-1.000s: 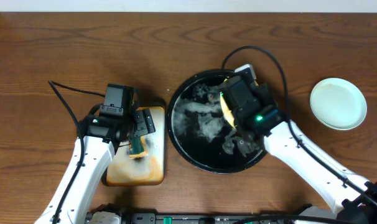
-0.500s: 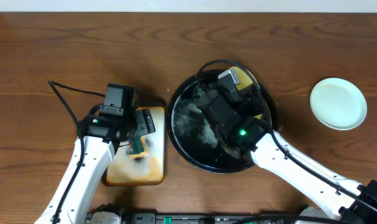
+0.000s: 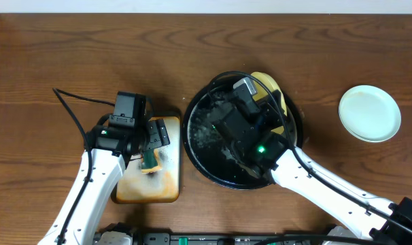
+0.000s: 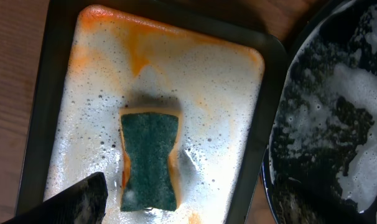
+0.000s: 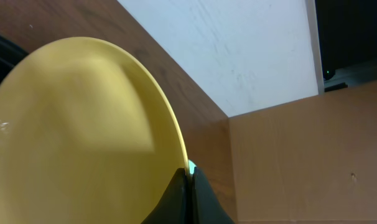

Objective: Clean dirty plates on tray and stack at the side

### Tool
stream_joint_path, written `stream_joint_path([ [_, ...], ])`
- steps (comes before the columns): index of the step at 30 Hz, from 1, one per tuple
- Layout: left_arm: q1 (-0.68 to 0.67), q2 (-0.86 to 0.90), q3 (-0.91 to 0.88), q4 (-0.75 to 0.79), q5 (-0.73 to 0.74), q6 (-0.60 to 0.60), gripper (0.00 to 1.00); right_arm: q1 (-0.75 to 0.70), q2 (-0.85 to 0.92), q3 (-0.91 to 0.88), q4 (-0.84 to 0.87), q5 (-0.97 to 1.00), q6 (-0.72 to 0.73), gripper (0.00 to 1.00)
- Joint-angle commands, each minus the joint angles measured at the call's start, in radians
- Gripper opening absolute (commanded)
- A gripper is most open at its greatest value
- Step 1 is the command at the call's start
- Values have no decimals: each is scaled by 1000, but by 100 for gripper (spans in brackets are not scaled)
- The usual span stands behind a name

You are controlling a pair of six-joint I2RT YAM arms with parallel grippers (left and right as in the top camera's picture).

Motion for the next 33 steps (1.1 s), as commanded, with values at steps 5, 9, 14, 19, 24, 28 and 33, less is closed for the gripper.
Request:
stream_joint_path([
  [5,4,3,23,-3,-2,8,86,8,-5,12,6,41,-7,1],
  [9,4,3,23,-3,-2,8,86,8,-5,12,10,40,-7,1],
  [14,4,3,23,-3,-2,8,86,8,-5,12,23,40,-7,1],
  [19,4,3,23,-3,-2,8,86,8,-5,12,25,40,-7,1],
  [24,4,3,23,-3,-2,8,86,8,-5,12,26,40,-7,1],
  [28,4,3,23,-3,-2,8,86,8,-5,12,26,40,-7,1],
  [33,4,3,23,-3,-2,8,86,8,-5,12,28,40,-7,1],
])
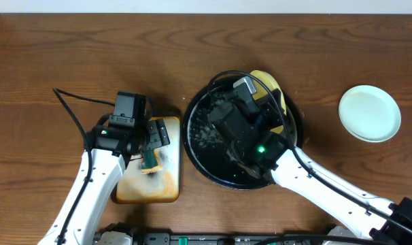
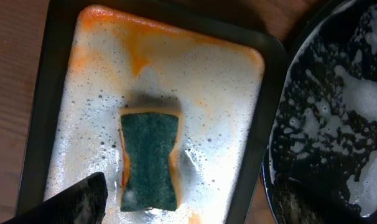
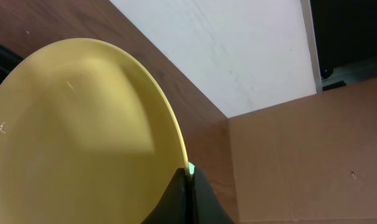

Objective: Clean dirty plates on tray and stack at the side

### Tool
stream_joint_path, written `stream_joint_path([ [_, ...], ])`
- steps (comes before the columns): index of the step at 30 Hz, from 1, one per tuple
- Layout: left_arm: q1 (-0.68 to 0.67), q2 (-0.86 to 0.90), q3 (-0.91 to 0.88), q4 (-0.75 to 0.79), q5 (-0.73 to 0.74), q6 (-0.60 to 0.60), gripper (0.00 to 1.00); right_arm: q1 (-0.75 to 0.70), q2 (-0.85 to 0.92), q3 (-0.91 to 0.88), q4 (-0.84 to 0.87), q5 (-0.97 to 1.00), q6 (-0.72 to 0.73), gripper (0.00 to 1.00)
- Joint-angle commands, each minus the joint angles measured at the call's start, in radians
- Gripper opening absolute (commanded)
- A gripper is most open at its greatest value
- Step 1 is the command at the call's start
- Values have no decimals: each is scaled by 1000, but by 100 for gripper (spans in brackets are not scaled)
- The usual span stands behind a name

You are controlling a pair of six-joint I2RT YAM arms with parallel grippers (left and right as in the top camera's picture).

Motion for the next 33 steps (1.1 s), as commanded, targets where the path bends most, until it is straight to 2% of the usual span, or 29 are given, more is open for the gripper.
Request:
stream_joint_path([
  [1,4,3,23,-3,-2,9,86,8,-5,12,6,32,-6,1],
  [11,4,3,23,-3,-2,9,86,-8,-5,12,14,-5,-6,1],
  [20,4,3,23,-3,-2,9,86,-103,-10,18,19,-130,21,1],
  [25,4,3,23,-3,-2,9,86,-193,-62,73,-104,-433,189,1],
  [33,4,3,23,-3,-2,9,86,-427,-169,192,-285,-912,310,1],
])
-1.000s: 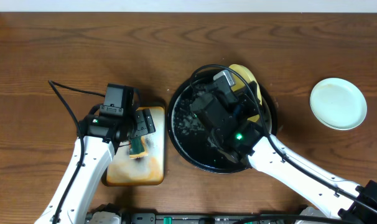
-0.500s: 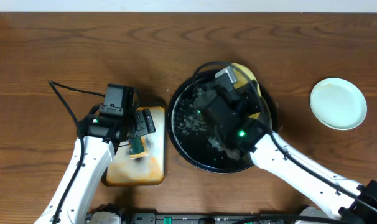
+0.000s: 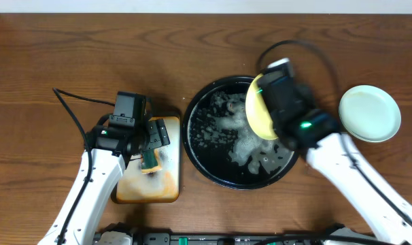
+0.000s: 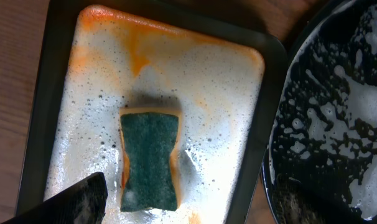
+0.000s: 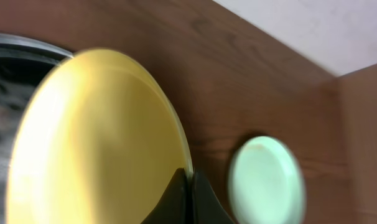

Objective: Clean dirty plates on tray and stack at the side
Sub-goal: 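Lift the yellow plate and carry it right toward the stacked plates, then lower the yellow plate onto the green plates and open right gripper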

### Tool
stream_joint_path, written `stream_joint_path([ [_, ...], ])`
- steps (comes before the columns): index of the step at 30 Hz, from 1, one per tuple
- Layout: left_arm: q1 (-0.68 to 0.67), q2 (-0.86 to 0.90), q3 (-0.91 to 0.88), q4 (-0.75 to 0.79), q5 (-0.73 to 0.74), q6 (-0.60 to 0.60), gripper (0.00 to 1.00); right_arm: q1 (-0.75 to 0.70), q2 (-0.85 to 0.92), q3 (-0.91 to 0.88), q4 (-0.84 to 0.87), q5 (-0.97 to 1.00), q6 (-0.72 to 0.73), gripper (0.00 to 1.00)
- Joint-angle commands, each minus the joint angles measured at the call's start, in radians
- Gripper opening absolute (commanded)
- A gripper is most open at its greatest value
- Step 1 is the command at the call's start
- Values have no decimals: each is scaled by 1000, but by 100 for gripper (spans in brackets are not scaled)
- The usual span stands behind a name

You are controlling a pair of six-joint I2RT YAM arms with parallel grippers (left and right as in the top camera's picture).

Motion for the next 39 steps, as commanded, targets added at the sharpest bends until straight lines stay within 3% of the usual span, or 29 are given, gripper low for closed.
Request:
stream_joint_path([
  [1,4,3,23,-3,-2,9,86,-128,-68,72,-45,-336,125,1],
  [8,4,3,23,-3,-2,9,86,-511,-76,75,-121,-715,234,1],
  [18,4,3,22,-3,-2,9,86,-935,35,74,-126,-820,261,1],
  [30,4,3,23,-3,-2,9,86,-1149,282,74,7,-824,294,1],
  [39,4,3,23,-3,-2,9,86,-1161,323,74,-10,-894,185,1],
])
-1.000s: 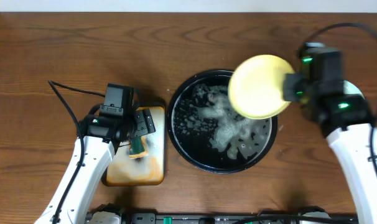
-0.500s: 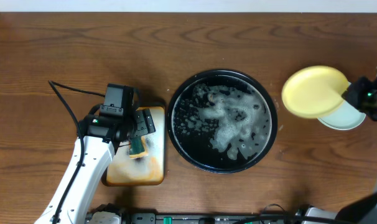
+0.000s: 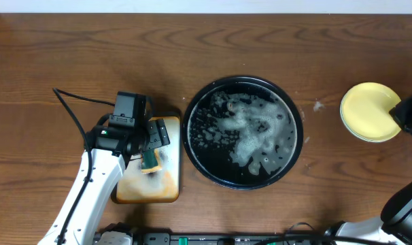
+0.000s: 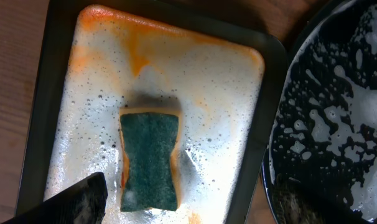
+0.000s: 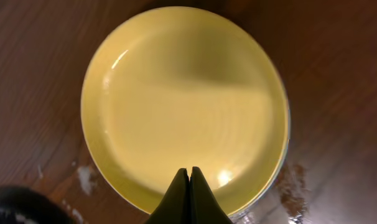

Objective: Clean dirty plates on tray and stack at the side
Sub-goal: 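Lower the yellow plate onto the green plates and open right gripper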

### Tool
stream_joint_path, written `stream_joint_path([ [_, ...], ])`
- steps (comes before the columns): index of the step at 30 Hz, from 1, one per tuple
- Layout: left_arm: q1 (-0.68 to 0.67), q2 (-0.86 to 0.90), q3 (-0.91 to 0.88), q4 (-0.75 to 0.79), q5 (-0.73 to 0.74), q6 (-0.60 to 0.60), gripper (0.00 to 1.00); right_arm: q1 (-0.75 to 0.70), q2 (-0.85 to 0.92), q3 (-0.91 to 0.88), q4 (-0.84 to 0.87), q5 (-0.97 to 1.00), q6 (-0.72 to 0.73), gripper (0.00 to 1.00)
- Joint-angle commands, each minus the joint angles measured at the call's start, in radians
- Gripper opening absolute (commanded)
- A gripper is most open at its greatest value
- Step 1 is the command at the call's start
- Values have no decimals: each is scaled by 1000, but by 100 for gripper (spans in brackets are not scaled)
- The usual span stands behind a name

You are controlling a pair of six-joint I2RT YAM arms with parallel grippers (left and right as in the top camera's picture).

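Note:
A yellow plate lies flat at the right side of the table, on a pale green plate whose rim just shows. My right gripper is over its near edge, shut, with nothing between the fingers. A green-and-orange sponge lies in the foamy orange-stained tray. My left gripper hangs open over that tray, its fingers either side of the sponge and not touching it.
A round black basin of soapy water sits mid-table, between the tray and the plates, and its rim runs close to the tray's right edge. A black cable lies left of the left arm.
My right gripper was over the basin's right edge, shut on the tilted yellow plate. The plate now lies flat on the pale green plate, and the gripper has let go. The left arm is unchanged.
At first my right gripper held the yellow plate on edge at the back of the basin, and the same a second later. Then it held the plate over the basin's right side. Now the plate rests on the pale green one. The left gripper stayed open over the sponge.

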Motion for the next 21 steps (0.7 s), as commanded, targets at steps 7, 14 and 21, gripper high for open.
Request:
stream_joint_path([
  [7,4,3,23,-2,-2,9,86,78,-9,10,-24,-326,-95,30],
  [14,4,3,23,-2,-2,9,86,283,-122,10,-27,-357,-194,44],
  [21,4,3,23,-2,-2,9,86,526,-317,10,-27,-266,-235,50],
])
